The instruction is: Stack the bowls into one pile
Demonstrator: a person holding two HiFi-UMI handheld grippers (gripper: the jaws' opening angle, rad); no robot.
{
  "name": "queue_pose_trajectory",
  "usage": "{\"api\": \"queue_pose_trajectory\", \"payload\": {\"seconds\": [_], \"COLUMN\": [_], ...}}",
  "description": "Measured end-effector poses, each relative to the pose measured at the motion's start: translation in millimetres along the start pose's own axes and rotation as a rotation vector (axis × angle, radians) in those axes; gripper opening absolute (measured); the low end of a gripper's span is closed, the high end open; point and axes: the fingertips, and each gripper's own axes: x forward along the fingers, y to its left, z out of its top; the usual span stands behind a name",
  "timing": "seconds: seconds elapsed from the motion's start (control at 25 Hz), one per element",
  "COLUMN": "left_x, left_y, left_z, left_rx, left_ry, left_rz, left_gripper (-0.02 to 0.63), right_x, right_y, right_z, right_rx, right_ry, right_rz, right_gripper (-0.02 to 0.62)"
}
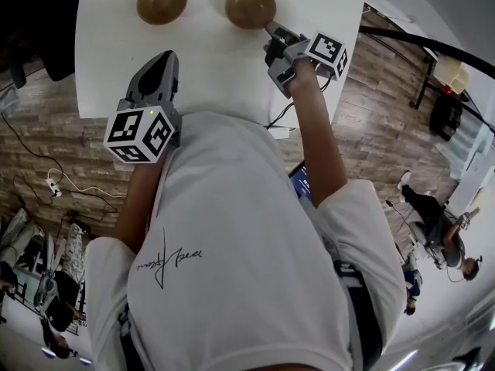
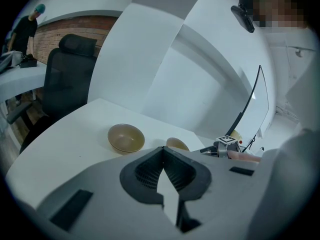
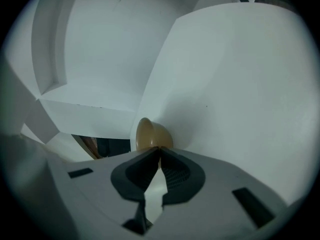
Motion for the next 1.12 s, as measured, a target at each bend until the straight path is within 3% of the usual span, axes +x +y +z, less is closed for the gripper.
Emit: {"api": "queue_pose_trajectory", "payload": {"seconds": [1.12], "left_x": [-6.7], "left_y": [1.6], "left_z": [1.4], "left_rx": [-0.046], "left_ry": [-0.038], "left_rz": [0.002], "left_gripper": [0.008], "right_x": [-2.3], "right_y": [19.3], "right_z": [-2.8], "right_rx": [0.006], "right_ry": [-0.007], "right_rz": [0.009], "right_gripper": [0.021]}}
